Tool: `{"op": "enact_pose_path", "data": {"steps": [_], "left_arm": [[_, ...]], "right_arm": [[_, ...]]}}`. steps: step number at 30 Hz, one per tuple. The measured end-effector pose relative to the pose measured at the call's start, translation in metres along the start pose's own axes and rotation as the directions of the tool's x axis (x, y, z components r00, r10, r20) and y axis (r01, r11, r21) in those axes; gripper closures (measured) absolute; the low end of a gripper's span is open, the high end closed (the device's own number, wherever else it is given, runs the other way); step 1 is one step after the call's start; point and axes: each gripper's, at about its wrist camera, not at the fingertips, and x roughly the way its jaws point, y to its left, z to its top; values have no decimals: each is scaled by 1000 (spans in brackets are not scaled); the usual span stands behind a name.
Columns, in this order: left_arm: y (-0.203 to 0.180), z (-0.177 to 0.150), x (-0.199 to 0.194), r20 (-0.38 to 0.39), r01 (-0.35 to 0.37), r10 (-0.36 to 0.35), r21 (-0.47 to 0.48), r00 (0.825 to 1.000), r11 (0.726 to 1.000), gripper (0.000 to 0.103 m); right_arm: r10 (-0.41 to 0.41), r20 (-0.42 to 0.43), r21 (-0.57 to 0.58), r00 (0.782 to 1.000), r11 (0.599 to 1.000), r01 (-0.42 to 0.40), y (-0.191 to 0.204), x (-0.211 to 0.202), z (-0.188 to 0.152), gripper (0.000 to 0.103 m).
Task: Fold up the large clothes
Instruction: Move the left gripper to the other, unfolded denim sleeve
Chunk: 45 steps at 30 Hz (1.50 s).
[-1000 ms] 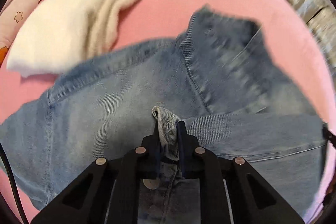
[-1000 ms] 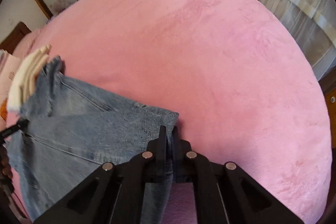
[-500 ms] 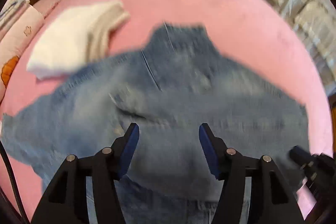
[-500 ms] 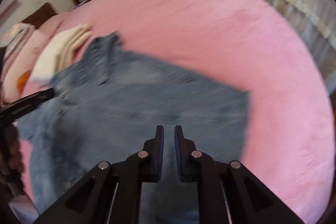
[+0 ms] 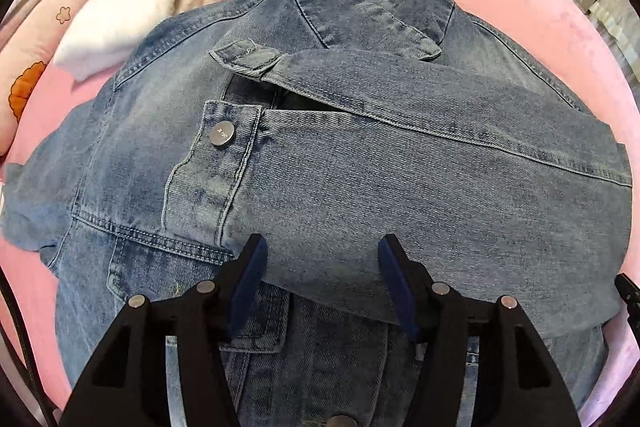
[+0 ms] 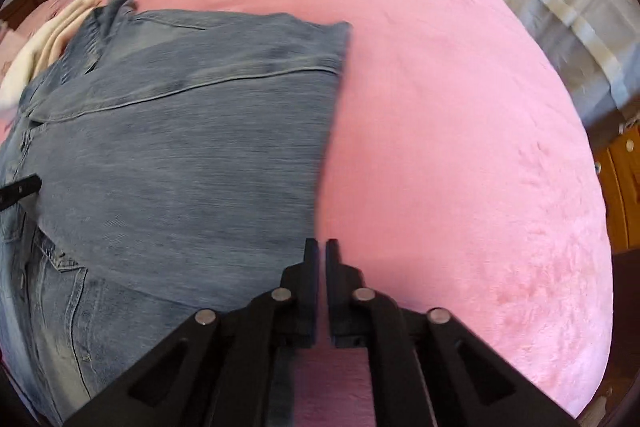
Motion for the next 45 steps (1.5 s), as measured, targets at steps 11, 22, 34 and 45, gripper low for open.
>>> {"op": "enact_pose_path", "data": {"steps": [11, 22, 34, 45], "left_arm": [[-27, -22, -95, -11, 24, -24, -33, 1000, 999, 42], [-17, -36, -209, 56, 60, -56, -82, 997, 995, 39], [155, -55, -236, 140, 131, -100, -232, 985, 964, 39], [391, -86, -140, 83, 91, -66, -352, 994, 932, 39]], "right_arm": [[107, -8, 9, 994, 994, -107, 19, -51, -3, 99], [264, 39, -120, 964, 959, -258, 53, -146, 16, 99], [347, 67, -345, 935, 888, -305, 197, -195, -1, 99], [361, 47, -283, 931, 899, -334, 409, -171, -12, 99]]}}
